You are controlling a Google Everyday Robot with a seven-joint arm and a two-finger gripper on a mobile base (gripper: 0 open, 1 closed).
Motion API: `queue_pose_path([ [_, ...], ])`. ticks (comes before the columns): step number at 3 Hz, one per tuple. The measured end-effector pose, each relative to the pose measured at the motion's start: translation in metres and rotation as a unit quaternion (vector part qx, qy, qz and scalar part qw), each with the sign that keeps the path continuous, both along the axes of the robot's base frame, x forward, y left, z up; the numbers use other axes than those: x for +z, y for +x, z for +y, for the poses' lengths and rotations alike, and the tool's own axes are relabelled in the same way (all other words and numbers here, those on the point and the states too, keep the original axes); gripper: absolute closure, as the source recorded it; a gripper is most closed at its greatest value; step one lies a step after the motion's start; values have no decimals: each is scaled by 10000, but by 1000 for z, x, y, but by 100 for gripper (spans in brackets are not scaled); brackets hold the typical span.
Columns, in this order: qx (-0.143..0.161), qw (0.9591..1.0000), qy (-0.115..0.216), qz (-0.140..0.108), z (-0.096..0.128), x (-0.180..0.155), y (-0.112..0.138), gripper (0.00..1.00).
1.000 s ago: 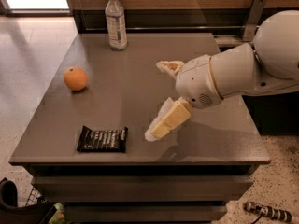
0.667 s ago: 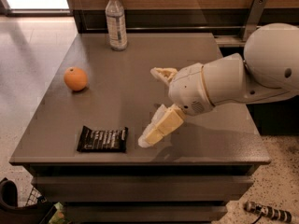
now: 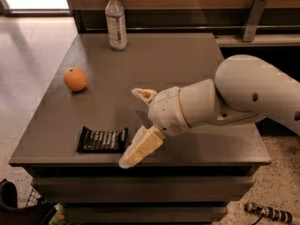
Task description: Move rxbar chocolate near blue plastic bottle
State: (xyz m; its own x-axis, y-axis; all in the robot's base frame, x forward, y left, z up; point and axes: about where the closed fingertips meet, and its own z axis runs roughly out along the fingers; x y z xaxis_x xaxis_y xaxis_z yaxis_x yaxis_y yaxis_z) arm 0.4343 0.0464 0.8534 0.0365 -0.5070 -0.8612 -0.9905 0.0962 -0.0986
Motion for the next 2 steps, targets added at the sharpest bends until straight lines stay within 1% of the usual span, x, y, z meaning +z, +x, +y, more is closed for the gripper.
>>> queue_pose_path([
  [1, 46, 9998, 123, 133, 19, -19, -7, 0],
  [2, 83, 9996, 202, 198, 30, -29, -10, 0],
])
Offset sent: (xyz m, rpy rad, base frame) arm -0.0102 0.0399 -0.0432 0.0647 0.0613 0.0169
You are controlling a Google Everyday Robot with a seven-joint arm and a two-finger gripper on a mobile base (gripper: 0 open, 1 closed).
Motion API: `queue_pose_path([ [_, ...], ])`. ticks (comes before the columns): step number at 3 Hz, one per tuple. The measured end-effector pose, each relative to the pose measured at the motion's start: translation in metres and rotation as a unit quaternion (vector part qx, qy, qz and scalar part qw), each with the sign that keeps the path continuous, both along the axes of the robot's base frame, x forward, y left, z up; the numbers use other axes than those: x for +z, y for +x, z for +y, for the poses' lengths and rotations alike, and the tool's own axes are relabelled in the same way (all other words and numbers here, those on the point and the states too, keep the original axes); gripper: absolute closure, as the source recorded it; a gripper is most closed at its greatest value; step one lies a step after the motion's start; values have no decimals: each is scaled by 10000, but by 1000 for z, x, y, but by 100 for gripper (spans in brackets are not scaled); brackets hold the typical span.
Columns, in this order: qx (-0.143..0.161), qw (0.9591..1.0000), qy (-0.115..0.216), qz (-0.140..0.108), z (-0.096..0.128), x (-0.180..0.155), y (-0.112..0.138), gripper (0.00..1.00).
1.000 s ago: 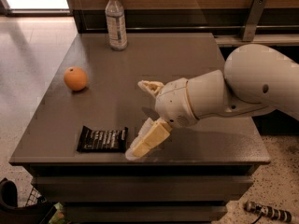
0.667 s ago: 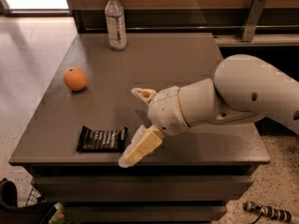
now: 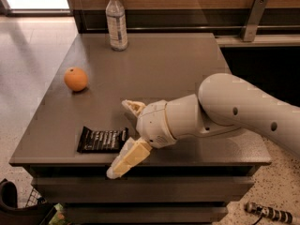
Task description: Move rxbar chocolate near blue plastic bottle
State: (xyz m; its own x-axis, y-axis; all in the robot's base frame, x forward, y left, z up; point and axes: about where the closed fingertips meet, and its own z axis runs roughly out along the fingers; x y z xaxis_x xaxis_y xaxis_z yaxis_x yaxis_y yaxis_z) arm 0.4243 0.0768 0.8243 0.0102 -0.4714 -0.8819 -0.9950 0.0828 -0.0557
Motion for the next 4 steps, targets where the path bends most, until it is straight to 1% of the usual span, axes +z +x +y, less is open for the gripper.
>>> queue_pose_path([
  [1, 44, 9999, 138, 38, 11, -7, 0, 0],
  [2, 84, 9996, 253, 81, 19, -16, -1, 26],
  [3, 103, 9996, 240, 70, 20, -15, -2, 56],
  [4, 118, 9996, 236, 64, 22, -14, -3, 78],
])
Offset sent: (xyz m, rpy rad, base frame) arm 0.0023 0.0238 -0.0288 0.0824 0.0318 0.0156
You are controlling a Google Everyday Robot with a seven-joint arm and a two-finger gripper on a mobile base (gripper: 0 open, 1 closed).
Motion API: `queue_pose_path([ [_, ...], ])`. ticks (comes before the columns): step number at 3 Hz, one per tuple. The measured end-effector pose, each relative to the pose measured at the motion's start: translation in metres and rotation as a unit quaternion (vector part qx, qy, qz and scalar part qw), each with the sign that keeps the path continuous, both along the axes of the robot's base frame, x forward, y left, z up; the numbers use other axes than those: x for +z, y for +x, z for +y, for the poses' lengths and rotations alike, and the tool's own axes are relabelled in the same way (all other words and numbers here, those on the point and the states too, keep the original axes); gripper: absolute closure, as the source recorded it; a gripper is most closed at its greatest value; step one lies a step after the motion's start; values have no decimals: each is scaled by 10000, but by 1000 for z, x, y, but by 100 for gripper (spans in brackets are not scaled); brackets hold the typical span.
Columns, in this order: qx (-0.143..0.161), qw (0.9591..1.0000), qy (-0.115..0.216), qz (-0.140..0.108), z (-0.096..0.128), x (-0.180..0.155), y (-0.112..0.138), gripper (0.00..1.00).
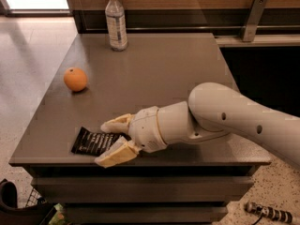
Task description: Move rxbar chocolate near blue plastic bottle
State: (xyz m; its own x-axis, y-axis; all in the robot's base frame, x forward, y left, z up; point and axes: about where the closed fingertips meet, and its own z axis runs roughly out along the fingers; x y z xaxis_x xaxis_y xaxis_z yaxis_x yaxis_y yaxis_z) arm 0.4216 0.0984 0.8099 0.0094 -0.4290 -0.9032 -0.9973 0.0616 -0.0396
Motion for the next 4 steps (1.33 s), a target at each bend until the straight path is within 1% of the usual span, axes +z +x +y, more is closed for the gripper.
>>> queue_pose_path([
  [1, 5, 10000, -2, -2, 0, 0, 0, 100],
  [4, 5, 10000, -3, -3, 0, 0, 0, 100],
])
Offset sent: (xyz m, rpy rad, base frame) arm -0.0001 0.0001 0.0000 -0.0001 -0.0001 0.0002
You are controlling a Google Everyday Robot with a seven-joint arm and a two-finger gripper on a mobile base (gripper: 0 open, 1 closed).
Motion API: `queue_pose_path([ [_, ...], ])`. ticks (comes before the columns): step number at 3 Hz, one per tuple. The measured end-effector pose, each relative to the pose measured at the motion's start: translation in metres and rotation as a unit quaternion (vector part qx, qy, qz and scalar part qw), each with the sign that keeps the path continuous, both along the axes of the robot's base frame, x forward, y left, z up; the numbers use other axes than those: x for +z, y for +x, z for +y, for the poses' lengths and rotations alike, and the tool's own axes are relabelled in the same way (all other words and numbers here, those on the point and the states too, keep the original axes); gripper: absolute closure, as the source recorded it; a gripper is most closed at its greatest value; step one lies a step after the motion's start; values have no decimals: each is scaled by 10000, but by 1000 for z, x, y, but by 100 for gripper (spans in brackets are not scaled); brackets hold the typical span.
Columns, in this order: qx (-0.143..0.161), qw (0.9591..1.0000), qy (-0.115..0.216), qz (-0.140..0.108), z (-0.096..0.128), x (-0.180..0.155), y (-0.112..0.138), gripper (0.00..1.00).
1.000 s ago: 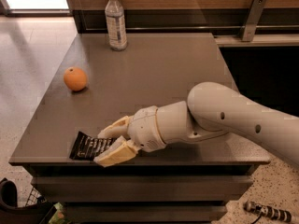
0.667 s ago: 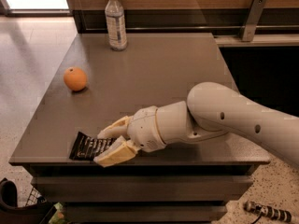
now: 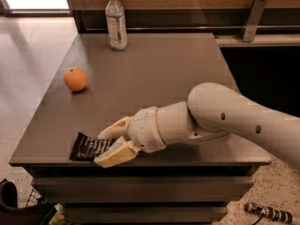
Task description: Move rxbar chocolate near blue plastic bottle
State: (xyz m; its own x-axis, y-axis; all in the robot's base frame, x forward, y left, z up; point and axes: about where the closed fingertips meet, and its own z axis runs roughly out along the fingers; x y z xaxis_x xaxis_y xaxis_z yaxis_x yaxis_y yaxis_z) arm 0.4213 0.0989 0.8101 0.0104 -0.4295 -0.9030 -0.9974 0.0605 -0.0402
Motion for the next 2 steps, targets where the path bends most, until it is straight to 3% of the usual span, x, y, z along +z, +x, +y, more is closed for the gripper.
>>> queue_pose_path([
  [2, 0, 10000, -1, -1, 0, 0, 0, 100],
])
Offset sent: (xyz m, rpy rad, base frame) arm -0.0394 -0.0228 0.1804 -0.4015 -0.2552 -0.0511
